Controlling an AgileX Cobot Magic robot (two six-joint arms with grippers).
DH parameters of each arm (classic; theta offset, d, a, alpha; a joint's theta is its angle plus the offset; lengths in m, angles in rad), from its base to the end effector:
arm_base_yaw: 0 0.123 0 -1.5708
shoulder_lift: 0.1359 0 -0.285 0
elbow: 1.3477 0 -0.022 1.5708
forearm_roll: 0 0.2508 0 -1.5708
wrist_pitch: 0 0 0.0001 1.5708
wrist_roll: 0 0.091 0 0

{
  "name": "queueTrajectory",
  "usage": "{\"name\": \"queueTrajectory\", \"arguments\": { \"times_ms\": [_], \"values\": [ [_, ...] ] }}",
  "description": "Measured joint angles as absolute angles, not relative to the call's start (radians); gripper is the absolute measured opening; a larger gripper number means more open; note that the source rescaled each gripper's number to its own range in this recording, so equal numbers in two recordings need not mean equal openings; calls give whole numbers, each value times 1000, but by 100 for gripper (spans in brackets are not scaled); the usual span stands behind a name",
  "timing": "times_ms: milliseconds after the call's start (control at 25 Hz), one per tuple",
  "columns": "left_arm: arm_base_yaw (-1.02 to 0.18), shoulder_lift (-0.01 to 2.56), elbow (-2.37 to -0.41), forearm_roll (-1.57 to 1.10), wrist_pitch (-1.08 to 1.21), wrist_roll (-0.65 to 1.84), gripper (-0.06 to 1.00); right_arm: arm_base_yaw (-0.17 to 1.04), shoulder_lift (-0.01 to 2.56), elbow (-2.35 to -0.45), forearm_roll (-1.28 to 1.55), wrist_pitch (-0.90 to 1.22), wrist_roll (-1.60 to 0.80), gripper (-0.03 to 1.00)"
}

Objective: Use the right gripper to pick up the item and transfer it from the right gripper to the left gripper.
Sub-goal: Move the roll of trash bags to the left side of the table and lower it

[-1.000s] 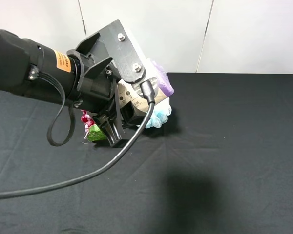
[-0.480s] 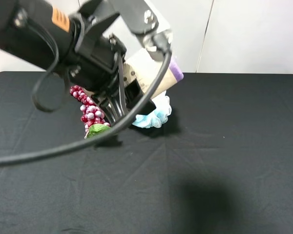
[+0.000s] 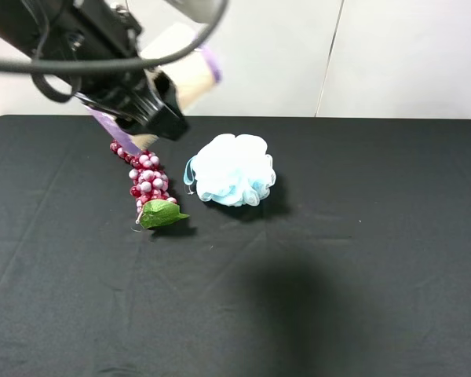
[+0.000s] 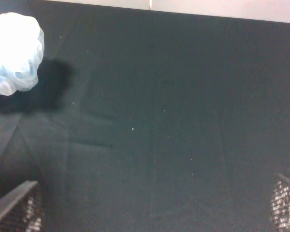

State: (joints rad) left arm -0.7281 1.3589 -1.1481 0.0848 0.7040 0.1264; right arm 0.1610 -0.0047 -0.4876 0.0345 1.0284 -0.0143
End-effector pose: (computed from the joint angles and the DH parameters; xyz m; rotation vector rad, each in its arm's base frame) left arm 0.2209 -0.1902 0.3312 1.0429 2.1651 -0.1855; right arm -0.0032 0.0022 0.2765 -0.1777 2.0140 0.1342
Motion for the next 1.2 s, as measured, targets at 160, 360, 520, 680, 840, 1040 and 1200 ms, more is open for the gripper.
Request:
{"name": "queueTrajectory", "arguments": {
  "times_ms": [160, 360, 520, 680, 840, 1040, 1200],
  "values": [
    [-614, 1359, -1149, 91, 731, 108, 0, 161, -5, -488, 34, 1028, -14, 100],
    [-460, 1359, -1152, 91, 781, 105, 0, 161, -5, -488, 34, 1028, -14, 100],
    [-327, 1360, -1152, 91, 818, 105, 0, 161, -5, -488, 34, 1028, -14, 100],
    [-202, 1388, -1152, 89, 836, 105, 0, 161, -5, -488, 34, 1028, -14, 100],
    [-115, 1468, -1152, 57, 837, 105, 0, 161, -5, -488, 34, 1028, -12, 100],
    [-101, 1577, -1152, 22, 814, 105, 0, 161, -5, -488, 34, 1028, -12, 100],
    [-101, 1636, -1115, 12, 741, 105, 0, 161, -5, -488, 34, 1028, -12, 100]
  ]
}}
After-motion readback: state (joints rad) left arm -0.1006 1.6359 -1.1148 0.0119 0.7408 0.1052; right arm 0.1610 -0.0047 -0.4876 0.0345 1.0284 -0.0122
